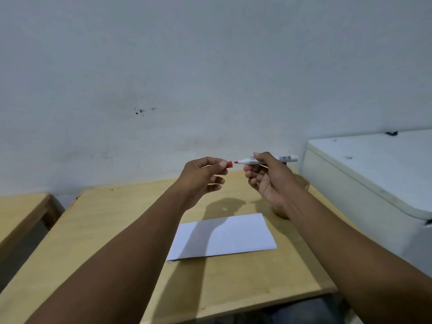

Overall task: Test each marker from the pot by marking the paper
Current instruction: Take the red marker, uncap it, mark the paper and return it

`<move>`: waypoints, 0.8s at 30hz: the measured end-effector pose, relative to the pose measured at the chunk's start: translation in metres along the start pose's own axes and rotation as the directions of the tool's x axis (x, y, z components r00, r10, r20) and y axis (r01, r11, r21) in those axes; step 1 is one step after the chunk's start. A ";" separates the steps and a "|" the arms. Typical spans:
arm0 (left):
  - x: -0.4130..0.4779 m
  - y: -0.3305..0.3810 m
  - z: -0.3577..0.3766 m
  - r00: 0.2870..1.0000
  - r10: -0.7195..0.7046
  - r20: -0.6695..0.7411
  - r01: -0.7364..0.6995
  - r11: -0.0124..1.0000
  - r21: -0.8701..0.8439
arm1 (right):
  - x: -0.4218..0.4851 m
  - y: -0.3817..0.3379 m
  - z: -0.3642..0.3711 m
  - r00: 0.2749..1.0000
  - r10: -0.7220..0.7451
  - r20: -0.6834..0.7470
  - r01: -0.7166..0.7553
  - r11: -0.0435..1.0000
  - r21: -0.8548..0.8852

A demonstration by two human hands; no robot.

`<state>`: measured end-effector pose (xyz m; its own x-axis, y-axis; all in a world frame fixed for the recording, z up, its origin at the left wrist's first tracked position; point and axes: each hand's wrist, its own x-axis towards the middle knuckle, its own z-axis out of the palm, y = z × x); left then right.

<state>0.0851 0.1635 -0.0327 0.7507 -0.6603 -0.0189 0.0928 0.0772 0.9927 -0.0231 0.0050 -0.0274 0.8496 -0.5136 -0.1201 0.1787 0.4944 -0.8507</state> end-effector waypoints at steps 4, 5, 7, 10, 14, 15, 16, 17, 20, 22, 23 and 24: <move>0.006 -0.001 0.034 0.999 0.021 0.050 -0.022 1.000 0.013 | -0.003 -0.008 -0.019 0.998 -0.052 -0.019 0.051 0.997 -0.057; 0.007 -0.001 0.041 0.998 0.032 0.053 -0.033 0.999 0.017 | -0.003 -0.009 -0.024 0.998 -0.063 -0.021 0.061 0.996 -0.068; 0.011 0.000 0.054 0.997 0.069 0.045 -0.070 0.997 0.036 | -0.003 -0.012 -0.031 0.996 -0.084 -0.027 0.082 0.994 -0.070; 0.017 0.004 0.067 0.992 0.127 0.024 -0.128 0.990 0.057 | -0.003 -0.017 -0.037 0.995 -0.100 -0.019 0.100 0.995 -0.020; 0.023 0.008 0.078 0.985 0.174 0.006 -0.174 0.981 0.092 | -0.001 -0.030 -0.040 0.993 -0.121 -0.015 0.120 0.991 -0.064; 0.025 0.010 0.079 0.982 0.189 -0.010 -0.187 0.977 0.103 | 0.000 -0.036 -0.041 0.990 -0.136 -0.039 0.132 0.986 -0.099; 0.028 0.013 0.081 0.977 0.210 -0.034 -0.205 0.972 0.114 | 0.001 -0.044 -0.043 0.985 -0.153 -0.079 0.142 0.981 -0.134; 0.030 0.016 0.082 0.970 0.236 -0.057 -0.227 0.965 0.132 | 0.002 -0.052 -0.048 0.975 -0.175 -0.133 0.153 0.974 -0.166; 0.038 0.031 0.082 0.947 0.317 -0.046 -0.294 0.919 0.264 | 0.007 -0.072 -0.071 0.930 -0.286 -0.231 0.202 0.923 -0.327; 0.041 0.039 0.086 0.939 0.344 0.019 -0.328 0.874 0.358 | 0.007 -0.078 -0.086 0.903 -0.403 -0.151 0.227 0.743 -0.630; 0.043 0.042 0.090 0.933 0.357 0.048 -0.344 0.844 0.411 | 0.008 -0.079 -0.092 0.894 -0.442 -0.066 0.231 0.583 -0.779; 0.044 0.045 0.094 0.925 0.372 0.075 -0.361 0.803 0.475 | 0.008 -0.079 -0.096 0.897 -0.442 0.021 0.232 0.429 -0.873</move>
<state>0.0609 0.0672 0.0220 0.6803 -0.6379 0.3608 -0.5071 -0.0542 0.8602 -0.0782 -0.1050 -0.0104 0.6929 -0.6648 0.2792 -0.1601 -0.5195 -0.8393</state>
